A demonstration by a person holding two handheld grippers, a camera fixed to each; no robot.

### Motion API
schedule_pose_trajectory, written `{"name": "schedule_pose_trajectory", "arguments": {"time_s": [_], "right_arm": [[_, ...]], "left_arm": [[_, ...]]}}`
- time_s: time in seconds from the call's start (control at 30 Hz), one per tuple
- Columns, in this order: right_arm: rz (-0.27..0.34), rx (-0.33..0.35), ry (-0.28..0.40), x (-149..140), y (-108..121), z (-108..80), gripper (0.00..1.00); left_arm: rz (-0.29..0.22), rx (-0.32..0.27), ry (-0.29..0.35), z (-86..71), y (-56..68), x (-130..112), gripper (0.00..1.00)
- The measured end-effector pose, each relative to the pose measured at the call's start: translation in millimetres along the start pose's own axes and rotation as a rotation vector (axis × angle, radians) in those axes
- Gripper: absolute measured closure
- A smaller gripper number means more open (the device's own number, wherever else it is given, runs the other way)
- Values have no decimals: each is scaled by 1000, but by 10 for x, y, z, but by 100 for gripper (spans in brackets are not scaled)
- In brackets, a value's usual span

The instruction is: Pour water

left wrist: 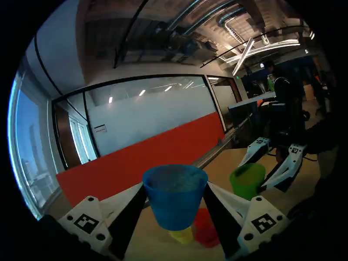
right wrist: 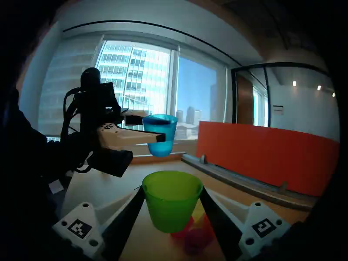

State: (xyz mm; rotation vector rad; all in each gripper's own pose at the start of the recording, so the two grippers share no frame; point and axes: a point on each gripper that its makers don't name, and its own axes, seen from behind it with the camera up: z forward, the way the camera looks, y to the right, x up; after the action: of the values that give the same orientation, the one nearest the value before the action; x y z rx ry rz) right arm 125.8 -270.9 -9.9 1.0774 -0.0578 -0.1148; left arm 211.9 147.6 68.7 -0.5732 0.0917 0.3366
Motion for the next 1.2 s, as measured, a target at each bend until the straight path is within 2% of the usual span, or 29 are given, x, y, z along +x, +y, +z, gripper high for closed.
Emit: {"name": "schedule_pose_trajectory", "arguments": {"time_s": [0.2,0.4,0.8,1.2], "right_arm": [[4,17,-1,-30,-62,38,8],[8,34,-2,-39,-118,72,8],[8,69,-8,-60,-265,127,8],[7,101,-11,-47,-363,191,8]], "left_arm": [[94,9,33,-9,-8,130,15],[179,14,36,-10,-8,216,15],[307,27,50,8,-46,386,15],[420,23,52,9,4,484,15]]}}
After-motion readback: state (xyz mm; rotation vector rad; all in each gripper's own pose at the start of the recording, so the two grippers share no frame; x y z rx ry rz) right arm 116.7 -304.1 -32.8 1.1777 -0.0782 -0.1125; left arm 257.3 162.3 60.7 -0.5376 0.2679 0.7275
